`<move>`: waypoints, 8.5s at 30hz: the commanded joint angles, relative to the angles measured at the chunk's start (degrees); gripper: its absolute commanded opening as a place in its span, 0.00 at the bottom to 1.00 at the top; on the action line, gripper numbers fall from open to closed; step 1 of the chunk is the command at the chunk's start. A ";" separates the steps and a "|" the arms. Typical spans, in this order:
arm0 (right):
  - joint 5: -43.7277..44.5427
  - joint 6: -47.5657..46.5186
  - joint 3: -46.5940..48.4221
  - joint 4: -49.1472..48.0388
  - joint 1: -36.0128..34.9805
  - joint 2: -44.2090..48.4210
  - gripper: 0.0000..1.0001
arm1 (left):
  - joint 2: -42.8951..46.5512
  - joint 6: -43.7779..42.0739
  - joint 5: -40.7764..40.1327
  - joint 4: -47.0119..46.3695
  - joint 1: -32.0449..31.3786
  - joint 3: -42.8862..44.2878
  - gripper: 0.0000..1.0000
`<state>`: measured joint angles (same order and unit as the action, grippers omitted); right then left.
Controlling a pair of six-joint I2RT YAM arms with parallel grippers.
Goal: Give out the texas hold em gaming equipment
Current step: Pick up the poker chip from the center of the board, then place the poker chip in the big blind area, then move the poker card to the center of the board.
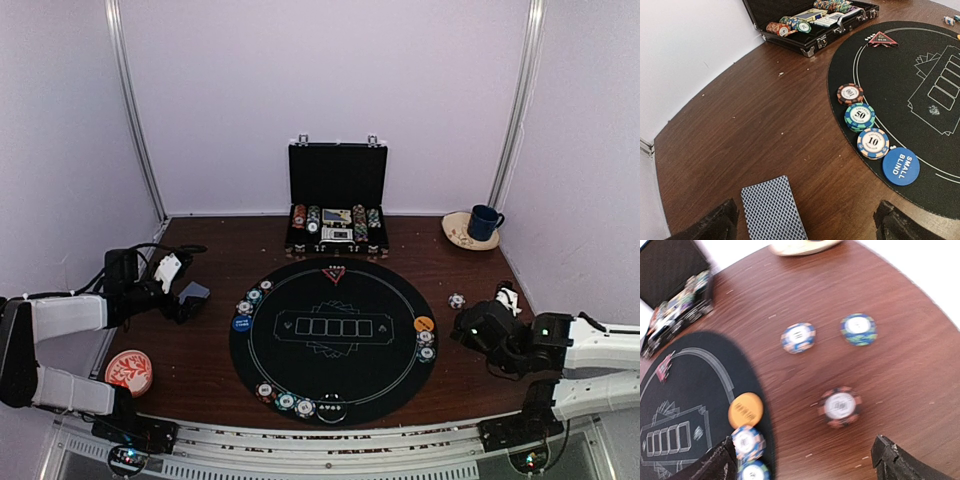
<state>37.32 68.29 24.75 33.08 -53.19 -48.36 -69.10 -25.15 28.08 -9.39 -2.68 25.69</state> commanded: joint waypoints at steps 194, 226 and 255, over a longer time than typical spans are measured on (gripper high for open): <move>-3.74 6.48 19.46 3.63 -21.95 -39.90 0.71 | -2.32 -0.27 -0.17 -2.04 -0.13 1.55 0.98; -7.54 -30.02 24.80 -8.85 7.36 -22.89 1.00 | -1.52 -0.34 -0.51 -2.04 -0.13 1.35 0.98; -18.58 -32.54 18.83 -24.82 8.35 -23.45 1.00 | -6.51 -5.99 -3.61 21.56 -0.02 16.02 0.98</move>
<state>16.80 34.09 44.99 11.05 -40.21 -77.23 -71.46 -26.57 25.21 2.04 -2.68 36.36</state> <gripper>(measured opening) 0.999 0.978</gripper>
